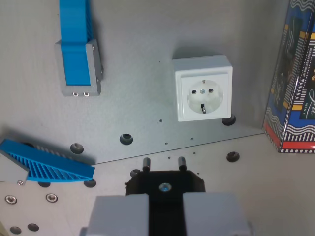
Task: Move above the white socket
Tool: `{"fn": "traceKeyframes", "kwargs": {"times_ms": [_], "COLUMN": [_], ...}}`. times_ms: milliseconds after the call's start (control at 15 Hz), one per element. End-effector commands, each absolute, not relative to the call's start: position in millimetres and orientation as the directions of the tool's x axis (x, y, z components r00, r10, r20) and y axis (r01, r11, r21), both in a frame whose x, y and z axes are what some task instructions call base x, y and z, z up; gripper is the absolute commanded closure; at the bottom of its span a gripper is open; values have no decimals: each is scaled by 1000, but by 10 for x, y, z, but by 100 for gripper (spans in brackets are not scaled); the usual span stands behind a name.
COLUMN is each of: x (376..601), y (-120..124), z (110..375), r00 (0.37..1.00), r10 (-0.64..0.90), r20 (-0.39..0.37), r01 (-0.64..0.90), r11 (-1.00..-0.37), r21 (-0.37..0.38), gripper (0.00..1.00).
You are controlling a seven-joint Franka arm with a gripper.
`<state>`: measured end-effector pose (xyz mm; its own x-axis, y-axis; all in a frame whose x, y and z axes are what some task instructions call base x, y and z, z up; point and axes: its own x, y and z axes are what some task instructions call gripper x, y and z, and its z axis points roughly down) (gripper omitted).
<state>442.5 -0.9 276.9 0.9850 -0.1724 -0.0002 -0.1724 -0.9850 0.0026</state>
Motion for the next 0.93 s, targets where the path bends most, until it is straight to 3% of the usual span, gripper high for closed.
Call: {"fn": "traceKeyframes", "kwargs": {"times_ms": [67, 933], "x": [4425, 4407], "y": [-10, -28], "z": [2769, 2700], "r00": [985, 986], "r10": [-173, -168], "r20": [0, 11], "r01": [-173, -168], "r11": [-985, -986], "r21": [2, 0], "gripper": [100, 100]}}
